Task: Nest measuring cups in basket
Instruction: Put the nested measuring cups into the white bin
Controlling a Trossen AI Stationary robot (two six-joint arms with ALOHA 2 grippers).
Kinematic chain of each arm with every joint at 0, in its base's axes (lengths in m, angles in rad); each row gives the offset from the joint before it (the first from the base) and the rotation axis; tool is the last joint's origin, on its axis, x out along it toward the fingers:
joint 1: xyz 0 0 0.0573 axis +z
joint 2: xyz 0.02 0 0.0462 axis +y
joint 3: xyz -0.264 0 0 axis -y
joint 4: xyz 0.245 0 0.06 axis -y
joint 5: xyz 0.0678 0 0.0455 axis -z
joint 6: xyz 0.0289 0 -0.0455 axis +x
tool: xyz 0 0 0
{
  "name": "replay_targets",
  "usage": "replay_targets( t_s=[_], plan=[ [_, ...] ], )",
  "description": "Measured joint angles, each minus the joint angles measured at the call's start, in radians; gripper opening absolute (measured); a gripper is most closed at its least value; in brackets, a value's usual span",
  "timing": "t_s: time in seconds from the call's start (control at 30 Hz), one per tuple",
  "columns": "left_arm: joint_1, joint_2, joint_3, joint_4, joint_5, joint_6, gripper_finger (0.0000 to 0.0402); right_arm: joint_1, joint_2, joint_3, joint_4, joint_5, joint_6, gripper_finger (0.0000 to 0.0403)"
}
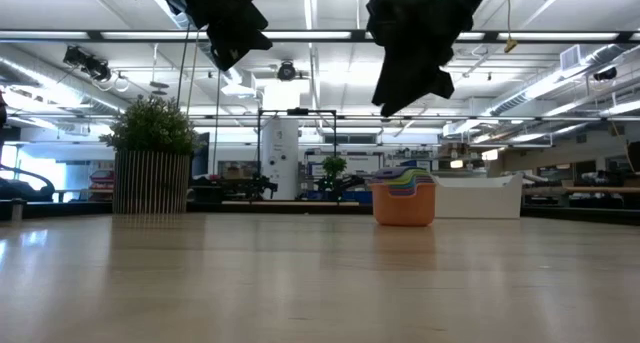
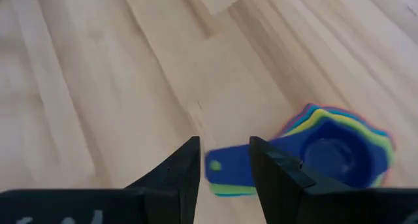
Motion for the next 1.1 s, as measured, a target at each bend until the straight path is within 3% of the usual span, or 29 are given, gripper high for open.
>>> replay_targets(
  t_s=[0.17,0.3,0.77,1.0,1.1],
  plan=[
    [0.0,0.0,0.0,0.001,0.0,0.0,0.0142,0.034,0.027,0.001,0.055,0.035,0.168,0.0137],
    [0.0,0.0,0.0,0.012,0.0,0.0,0.0142,0.039,0.03,0.001,0.032,-0.015,0.255,0.0133],
    [0.0,0.0,0.0,0.043,0.0,0.0,0.0142,0.032,0.03,0.001,0.054,-0.016,0.343,0.0132],
    [0.0,0.0,0.0,0.045,0.0,0.0,0.0142,0.031,0.03,0.0,-0.054,-0.049,0.436,0.0132],
    [0.0,0.0,0.0,0.045,0.0,0.0,0.0142,0.032,0.03,0.0,-0.079,-0.046,0.389,0.0131]
  ],
)
